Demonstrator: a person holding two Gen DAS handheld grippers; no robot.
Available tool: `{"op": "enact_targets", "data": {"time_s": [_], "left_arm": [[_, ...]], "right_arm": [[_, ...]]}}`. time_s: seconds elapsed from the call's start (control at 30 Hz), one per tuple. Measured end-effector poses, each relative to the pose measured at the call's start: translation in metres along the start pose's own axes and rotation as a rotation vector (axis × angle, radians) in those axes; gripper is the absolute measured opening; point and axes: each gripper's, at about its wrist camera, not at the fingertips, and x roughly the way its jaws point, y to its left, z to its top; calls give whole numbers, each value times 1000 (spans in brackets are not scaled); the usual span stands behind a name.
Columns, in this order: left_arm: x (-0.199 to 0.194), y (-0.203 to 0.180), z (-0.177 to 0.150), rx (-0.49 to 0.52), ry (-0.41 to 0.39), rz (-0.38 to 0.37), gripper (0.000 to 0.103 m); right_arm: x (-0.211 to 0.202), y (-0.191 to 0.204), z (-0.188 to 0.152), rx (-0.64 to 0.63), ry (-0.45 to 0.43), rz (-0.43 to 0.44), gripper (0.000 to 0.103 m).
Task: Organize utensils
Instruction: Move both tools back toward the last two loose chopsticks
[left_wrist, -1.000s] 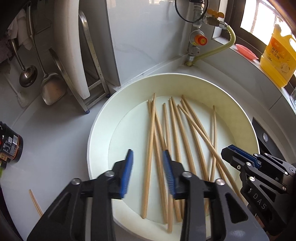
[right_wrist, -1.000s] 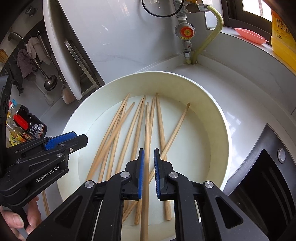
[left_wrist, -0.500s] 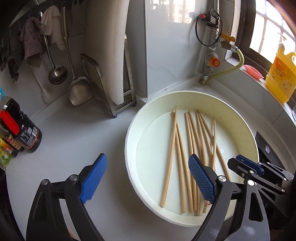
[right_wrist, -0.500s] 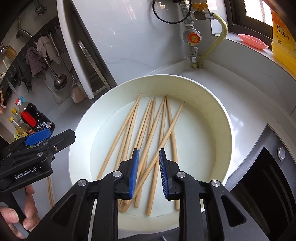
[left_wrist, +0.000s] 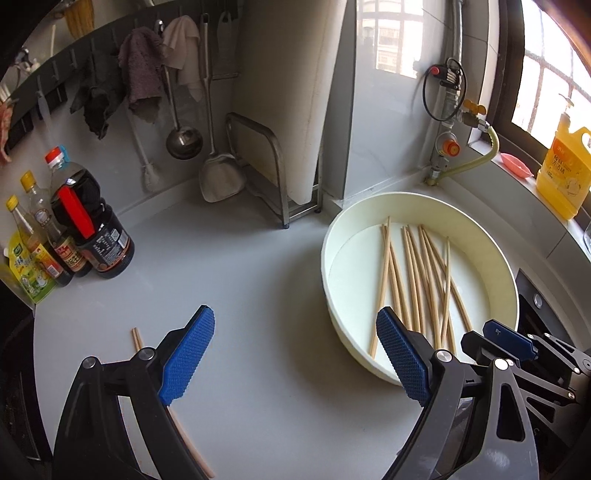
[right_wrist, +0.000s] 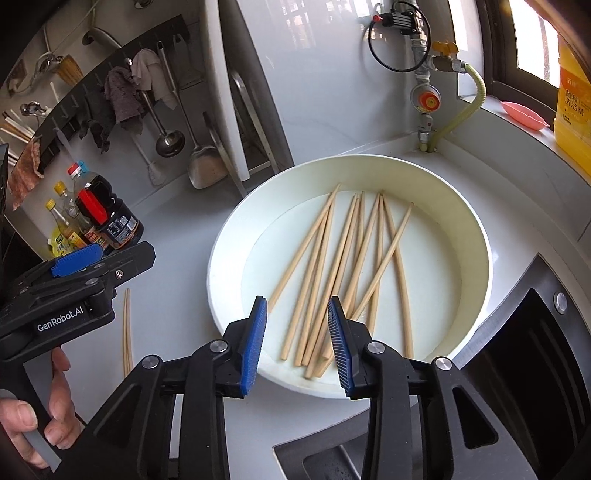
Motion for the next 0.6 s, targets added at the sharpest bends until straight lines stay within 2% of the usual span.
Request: {"op": "enact_targets", "data": {"time_s": [0.2,0.6], "left_arm": [[-19,39,-17,-58,-1,38,88],[-42,127,-58,-186,12,124,88]], "right_arm": [[-4,36,-11,-62,17,26,40],[5,117,-27,-208,67,92,43]]}}
